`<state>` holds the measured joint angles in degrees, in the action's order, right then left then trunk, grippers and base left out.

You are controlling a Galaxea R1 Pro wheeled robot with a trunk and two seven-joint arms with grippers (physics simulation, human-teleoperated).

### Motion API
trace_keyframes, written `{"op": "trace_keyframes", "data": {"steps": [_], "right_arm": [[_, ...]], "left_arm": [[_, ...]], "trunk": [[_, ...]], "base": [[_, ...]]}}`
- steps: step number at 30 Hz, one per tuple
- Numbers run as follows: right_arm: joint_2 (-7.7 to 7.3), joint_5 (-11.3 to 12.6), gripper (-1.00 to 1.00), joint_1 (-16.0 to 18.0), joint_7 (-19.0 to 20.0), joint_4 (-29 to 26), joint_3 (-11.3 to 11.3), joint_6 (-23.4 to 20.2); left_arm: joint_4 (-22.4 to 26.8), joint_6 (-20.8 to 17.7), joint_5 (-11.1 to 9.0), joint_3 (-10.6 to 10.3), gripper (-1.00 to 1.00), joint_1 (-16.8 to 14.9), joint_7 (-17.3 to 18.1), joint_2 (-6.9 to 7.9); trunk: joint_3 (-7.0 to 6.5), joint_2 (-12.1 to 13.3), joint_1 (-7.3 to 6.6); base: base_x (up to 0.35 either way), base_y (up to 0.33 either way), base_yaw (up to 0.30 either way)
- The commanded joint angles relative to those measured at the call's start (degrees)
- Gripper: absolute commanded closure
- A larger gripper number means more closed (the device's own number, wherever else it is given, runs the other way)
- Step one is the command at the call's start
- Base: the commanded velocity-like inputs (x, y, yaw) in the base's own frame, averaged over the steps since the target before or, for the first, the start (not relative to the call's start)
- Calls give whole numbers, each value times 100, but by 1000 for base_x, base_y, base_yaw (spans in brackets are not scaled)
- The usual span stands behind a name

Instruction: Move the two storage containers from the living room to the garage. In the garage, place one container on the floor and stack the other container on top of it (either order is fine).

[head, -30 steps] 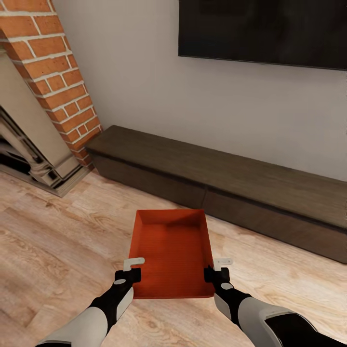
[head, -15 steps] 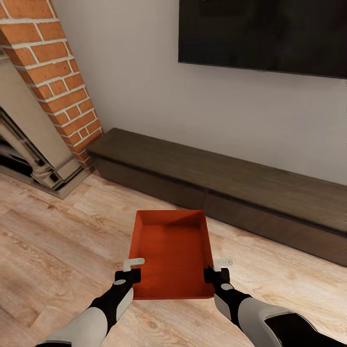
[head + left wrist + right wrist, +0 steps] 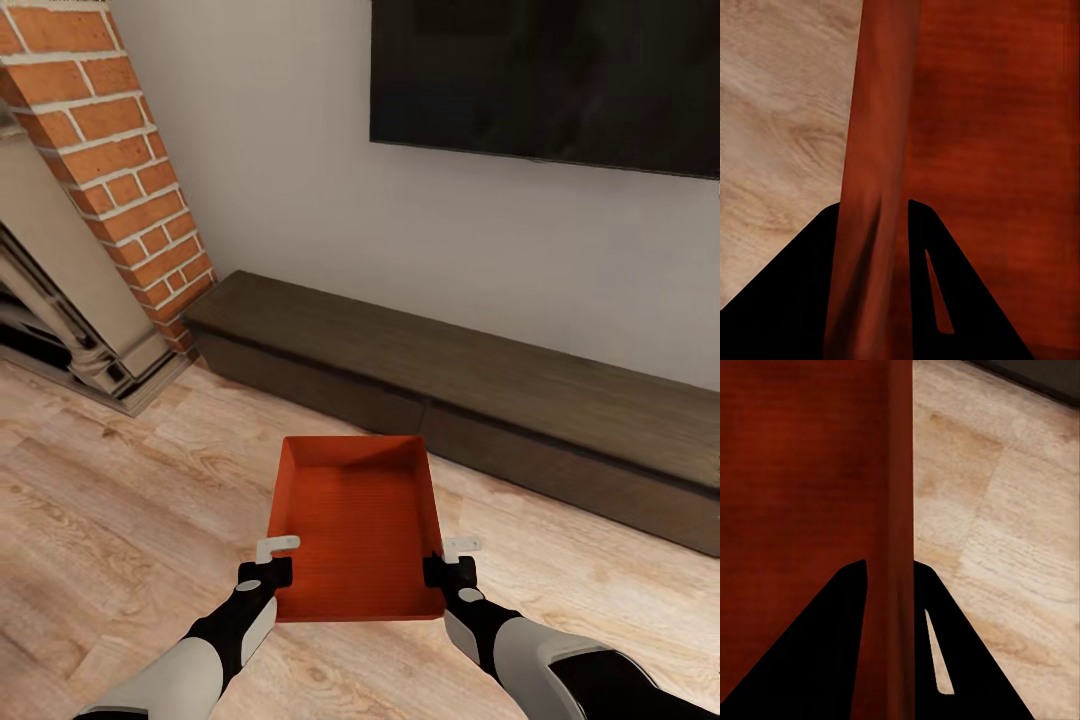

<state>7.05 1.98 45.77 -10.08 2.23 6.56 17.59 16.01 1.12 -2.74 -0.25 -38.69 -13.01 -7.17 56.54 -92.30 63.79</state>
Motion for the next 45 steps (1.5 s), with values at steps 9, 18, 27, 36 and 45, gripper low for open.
{"op": "trace_keyframes", "data": {"steps": [9,18,27,36,45], "right_arm": [[34,-91,100,11,-11,-39,-199,25],[36,-93,100,11,-11,-39,-199,25],[41,-93,100,11,-11,-39,-199,25],[42,-93,100,11,-11,-39,-199,25],[41,-93,100,11,-11,-39,-199,25]], "left_arm": [[-24,11,-41,56,100,2,-53,-4],[-27,18,-49,60,100,2,-52,3],[-19,20,-66,60,100,2,-52,96],[-18,6,-69,60,100,2,-52,93],[-18,-9,-78,60,100,2,-52,93]], "trunk": [[-159,361,-199],[-320,722,-396],[-482,1083,-594],[-643,1444,-792],[-805,1804,-989]], "base": [[0,0,0],[0,0,0],[0,0,0],[0,0,0],[0,0,0]]}}
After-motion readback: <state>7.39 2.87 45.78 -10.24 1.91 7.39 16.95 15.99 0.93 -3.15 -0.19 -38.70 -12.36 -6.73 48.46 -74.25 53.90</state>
